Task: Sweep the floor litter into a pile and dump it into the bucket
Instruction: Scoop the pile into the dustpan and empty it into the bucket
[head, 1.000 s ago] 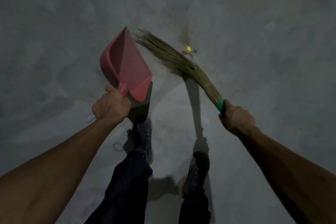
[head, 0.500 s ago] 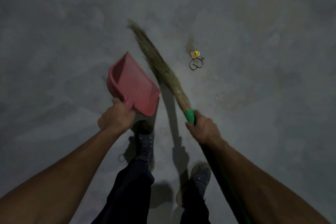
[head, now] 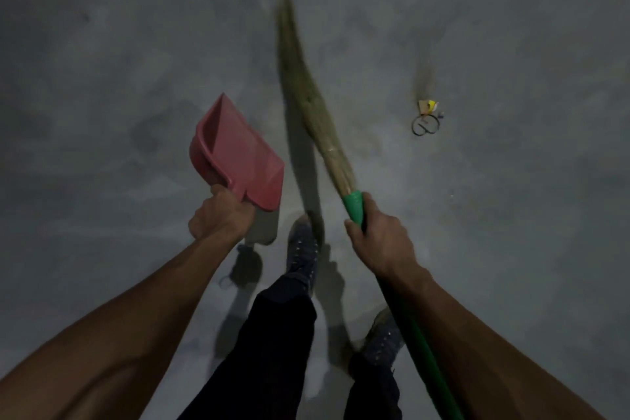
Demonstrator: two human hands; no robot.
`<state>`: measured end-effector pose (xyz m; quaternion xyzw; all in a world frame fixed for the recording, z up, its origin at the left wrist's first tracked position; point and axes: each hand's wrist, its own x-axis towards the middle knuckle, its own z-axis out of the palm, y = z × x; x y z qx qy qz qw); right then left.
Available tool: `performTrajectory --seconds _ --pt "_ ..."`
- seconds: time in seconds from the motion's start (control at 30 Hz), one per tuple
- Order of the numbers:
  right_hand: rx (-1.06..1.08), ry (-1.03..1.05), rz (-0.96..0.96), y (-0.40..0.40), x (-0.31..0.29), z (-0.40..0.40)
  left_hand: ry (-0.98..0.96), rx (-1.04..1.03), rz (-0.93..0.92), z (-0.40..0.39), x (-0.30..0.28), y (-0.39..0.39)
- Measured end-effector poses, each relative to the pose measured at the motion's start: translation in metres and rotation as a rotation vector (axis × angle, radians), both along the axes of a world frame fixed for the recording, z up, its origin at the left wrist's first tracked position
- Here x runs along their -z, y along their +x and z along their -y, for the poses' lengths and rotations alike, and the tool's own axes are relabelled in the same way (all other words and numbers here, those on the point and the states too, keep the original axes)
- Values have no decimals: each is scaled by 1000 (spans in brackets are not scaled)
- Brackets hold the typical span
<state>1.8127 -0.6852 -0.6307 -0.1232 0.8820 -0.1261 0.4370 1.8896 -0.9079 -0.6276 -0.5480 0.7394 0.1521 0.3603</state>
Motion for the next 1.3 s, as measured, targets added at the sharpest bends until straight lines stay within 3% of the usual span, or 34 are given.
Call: performTrajectory --seconds 0.1,0.2,0.33,0.5,0.7,1.0,1.17,1.3 --pt "-197 5 95 17 14 39 -14 -24 32 16 4 14" --pt "-253 30 201 24 33 63 3 -24 76 29 10 25" --pt "56 56 303 5 57 53 41 -8 80 38 17 29" --pt "455 64 300 -34 51 3 67 15 20 35 19 10" --pt "633 100 261 -60 13 -61 213 52 -83 21 22 -24" --pt "488 58 18 -79 -54 -143 346 106 -184 -48 13 -75" --pt "323 49 -112 -153 -19 -164 383 71 -244 -96 35 -92" --pt "123 142 -229 -210 36 -170 378 -77 -335 -139 56 -98"
